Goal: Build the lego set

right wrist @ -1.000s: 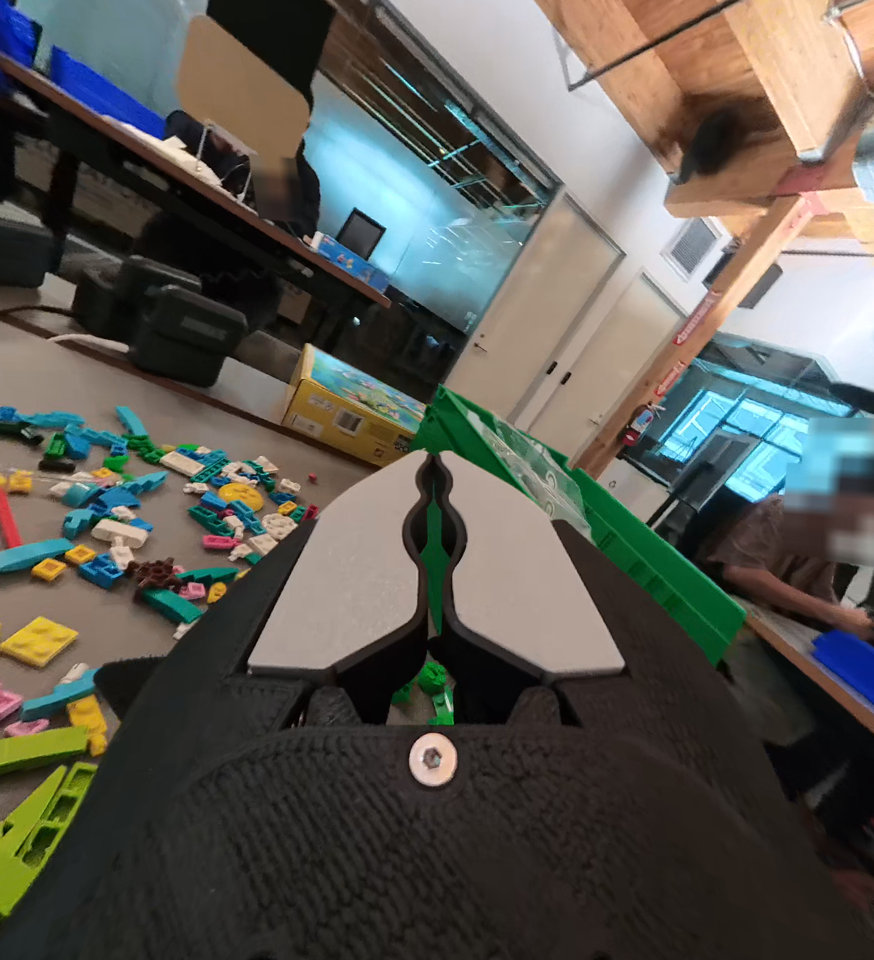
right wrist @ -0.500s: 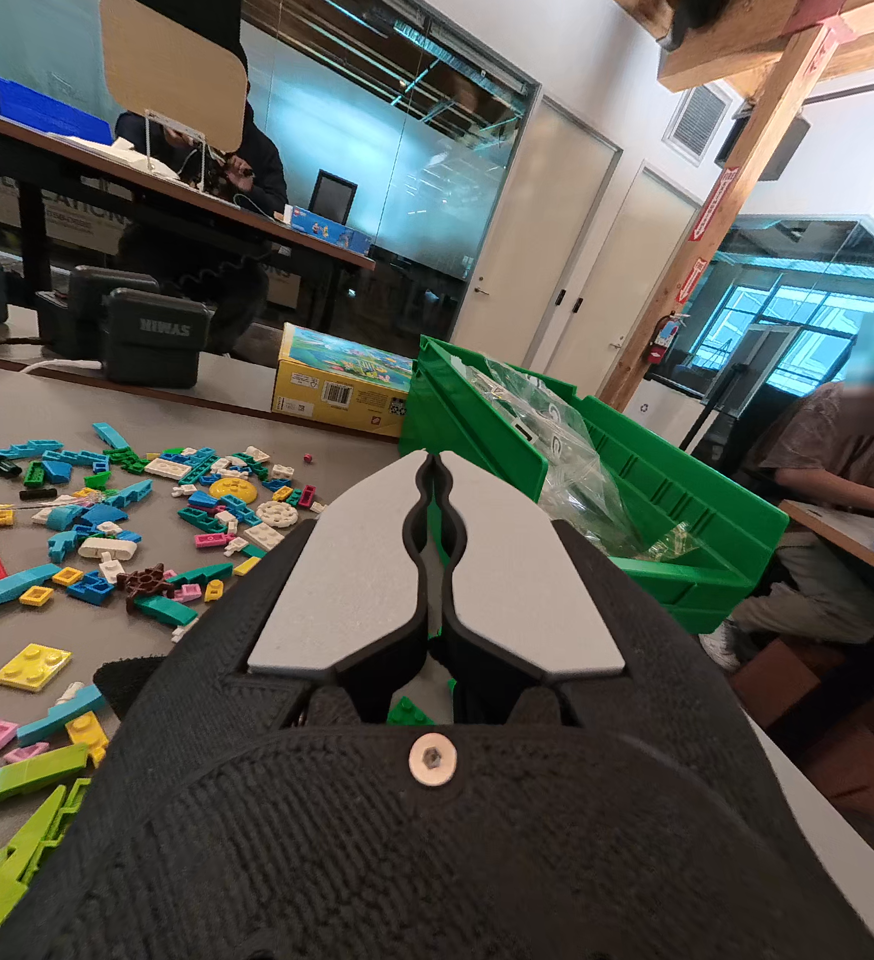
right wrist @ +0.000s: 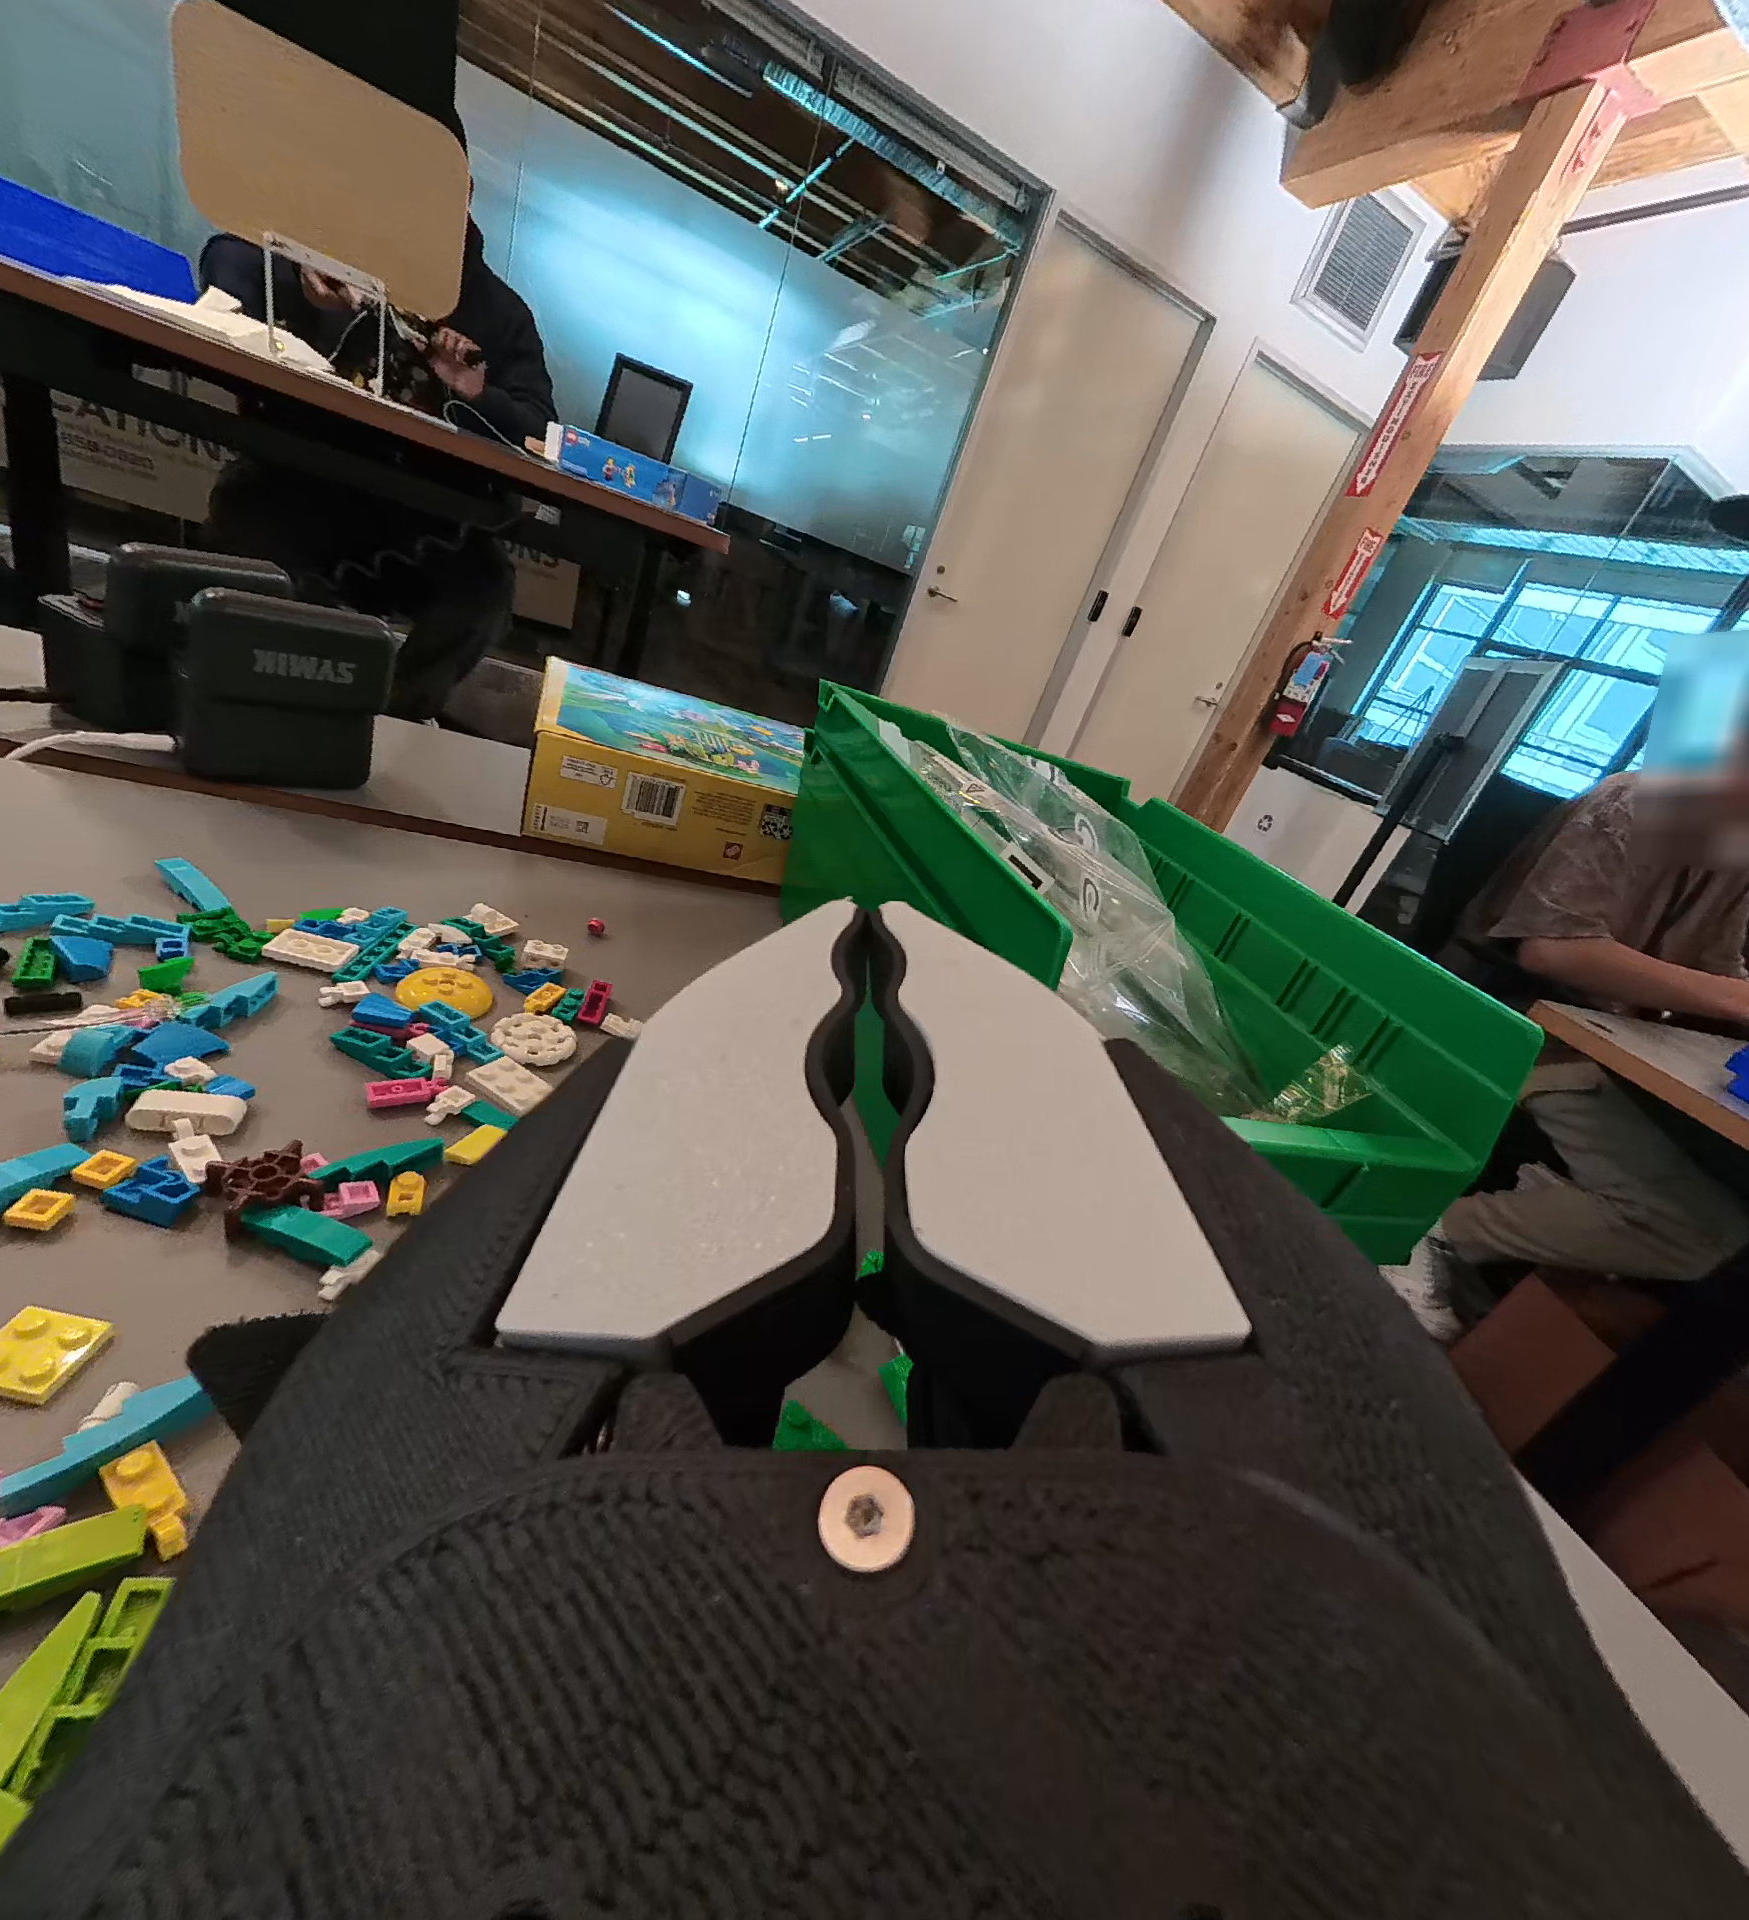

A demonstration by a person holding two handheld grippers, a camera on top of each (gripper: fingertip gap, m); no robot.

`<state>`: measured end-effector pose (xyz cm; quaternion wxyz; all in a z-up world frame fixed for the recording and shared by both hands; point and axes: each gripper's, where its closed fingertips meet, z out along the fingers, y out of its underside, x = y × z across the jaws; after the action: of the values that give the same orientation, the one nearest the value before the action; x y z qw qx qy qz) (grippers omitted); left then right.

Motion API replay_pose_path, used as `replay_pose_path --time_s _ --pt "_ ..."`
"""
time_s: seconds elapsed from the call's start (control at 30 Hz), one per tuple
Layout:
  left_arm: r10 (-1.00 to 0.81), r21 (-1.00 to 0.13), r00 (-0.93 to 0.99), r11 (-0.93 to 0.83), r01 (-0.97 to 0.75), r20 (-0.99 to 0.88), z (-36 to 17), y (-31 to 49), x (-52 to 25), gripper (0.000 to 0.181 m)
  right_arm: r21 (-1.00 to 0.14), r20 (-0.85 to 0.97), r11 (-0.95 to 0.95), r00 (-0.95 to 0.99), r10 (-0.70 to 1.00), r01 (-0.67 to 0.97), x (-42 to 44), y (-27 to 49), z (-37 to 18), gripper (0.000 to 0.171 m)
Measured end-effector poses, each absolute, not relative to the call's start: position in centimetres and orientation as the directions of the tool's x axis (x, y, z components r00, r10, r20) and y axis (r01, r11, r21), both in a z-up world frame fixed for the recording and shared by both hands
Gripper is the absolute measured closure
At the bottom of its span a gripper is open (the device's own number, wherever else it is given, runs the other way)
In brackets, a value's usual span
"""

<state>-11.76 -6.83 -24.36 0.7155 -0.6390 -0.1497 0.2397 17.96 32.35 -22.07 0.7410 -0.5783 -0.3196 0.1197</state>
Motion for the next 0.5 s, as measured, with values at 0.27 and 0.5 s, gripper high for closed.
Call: replay_pose_path --time_s 0.27,0.5 --pt "0.530 -0.985 0.841 0.057 -0.164 -0.110 -24.42 -6.59 -11.63 0.168 -0.949 0.283 0.281 0.777 0.563 0.143 18.12 32.54 -22.09 0.171" --pt "0.527 -0.985 0.842 0.046 -0.166 -0.118 -24.53 -6.30 -11.53 0.168 -0.943 0.305 0.291 0.774 0.555 0.162 17.86 32.60 -22.62 0.171"
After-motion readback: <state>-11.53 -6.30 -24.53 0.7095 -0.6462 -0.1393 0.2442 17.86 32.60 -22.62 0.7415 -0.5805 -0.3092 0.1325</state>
